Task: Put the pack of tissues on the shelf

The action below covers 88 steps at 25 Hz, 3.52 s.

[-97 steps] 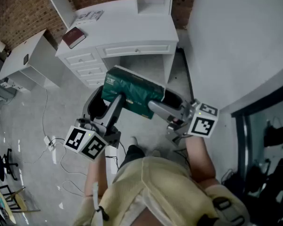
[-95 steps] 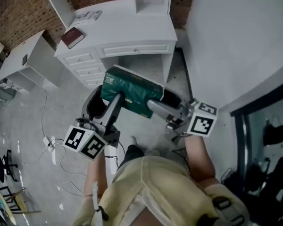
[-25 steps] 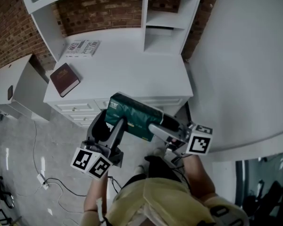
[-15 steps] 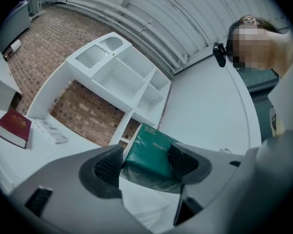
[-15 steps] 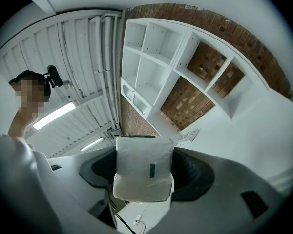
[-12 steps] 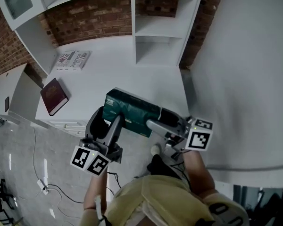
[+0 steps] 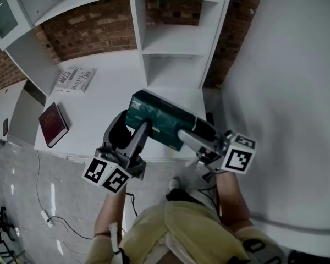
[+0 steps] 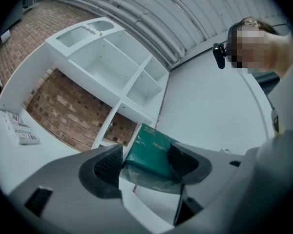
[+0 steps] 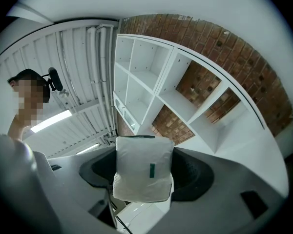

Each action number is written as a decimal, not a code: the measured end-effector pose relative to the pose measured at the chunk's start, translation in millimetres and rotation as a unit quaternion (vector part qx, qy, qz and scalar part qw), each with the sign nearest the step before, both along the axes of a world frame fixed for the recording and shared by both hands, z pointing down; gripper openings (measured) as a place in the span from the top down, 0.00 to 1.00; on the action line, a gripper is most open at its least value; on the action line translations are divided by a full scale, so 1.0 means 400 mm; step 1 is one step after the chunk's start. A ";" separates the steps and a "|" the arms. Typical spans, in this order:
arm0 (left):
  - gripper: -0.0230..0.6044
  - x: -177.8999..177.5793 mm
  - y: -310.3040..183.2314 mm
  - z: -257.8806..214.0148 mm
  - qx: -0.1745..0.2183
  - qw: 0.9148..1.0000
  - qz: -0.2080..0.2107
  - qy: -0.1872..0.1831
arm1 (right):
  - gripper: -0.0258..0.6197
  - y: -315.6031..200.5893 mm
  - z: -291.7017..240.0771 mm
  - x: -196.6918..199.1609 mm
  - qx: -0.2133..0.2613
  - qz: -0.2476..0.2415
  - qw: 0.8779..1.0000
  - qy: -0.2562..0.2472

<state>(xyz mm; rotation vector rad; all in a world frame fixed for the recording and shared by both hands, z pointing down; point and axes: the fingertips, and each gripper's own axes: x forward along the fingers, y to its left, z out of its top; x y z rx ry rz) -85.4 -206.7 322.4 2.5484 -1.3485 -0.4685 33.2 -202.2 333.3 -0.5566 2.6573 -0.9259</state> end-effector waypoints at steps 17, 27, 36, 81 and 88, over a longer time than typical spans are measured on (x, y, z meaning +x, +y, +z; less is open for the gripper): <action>0.49 0.126 -0.243 -0.055 0.026 0.999 0.032 -0.013 | 0.48 -0.218 -0.048 0.126 0.021 0.049 0.998 -0.027; 0.49 0.176 -0.421 -0.081 0.033 0.996 0.084 -0.026 | 0.48 -0.361 -0.071 0.166 0.019 0.107 0.993 -0.033; 0.49 0.183 -0.546 -0.089 0.068 0.988 0.055 -0.124 | 0.48 -0.464 -0.072 0.177 0.030 0.178 0.984 -0.001; 0.66 0.054 -0.628 -0.072 0.049 0.983 -0.028 -0.175 | 0.48 -0.735 -0.095 0.063 0.241 0.443 0.835 0.221; 0.66 0.022 -0.607 -0.059 0.040 0.985 -0.039 -0.164 | 0.48 -0.760 -0.092 0.039 0.258 0.450 0.820 0.243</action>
